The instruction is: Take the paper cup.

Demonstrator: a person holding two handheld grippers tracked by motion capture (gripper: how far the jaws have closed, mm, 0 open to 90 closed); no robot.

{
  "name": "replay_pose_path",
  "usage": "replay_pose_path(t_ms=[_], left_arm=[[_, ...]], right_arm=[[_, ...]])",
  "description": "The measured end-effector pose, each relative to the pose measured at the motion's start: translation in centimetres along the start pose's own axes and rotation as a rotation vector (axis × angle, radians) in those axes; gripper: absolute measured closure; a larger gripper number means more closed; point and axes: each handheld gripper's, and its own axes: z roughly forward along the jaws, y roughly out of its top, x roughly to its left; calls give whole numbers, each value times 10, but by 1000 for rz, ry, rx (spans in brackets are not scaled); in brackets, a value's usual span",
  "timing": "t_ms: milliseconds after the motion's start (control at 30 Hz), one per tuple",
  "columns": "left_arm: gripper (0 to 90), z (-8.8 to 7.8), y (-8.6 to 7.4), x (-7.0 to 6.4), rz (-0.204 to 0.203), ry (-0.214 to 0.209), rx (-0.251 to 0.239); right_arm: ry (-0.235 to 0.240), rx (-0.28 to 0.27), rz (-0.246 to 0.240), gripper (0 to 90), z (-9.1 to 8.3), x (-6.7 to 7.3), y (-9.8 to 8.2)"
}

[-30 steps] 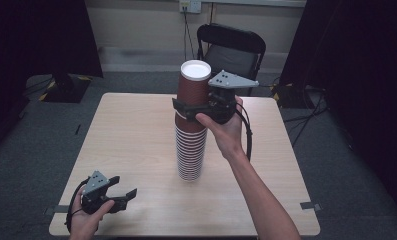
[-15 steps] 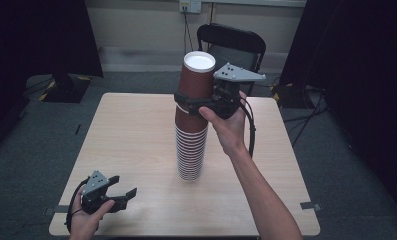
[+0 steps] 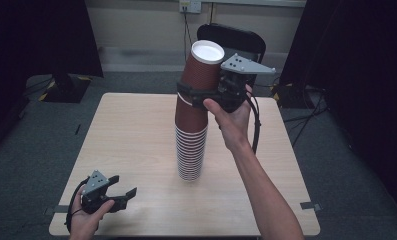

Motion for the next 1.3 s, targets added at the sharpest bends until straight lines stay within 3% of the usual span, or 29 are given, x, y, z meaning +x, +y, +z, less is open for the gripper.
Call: replay_pose_path(t_ms=[533,800,1033,1300], left_arm=[[188,2,-1,3,-15,3,3],[188,1,0,4,-3,7,5],[188,2,0,2,-9,4,3],[188,3,0,1,1,4,3]], right_arm=[[-28,-46,-2,120,-18,-11,19],[-55,-57,3,121,-32,-18,19],[-74,-35,-10,121,-43,-23,16],[-109,-48,23,121,-65,-32,7]])
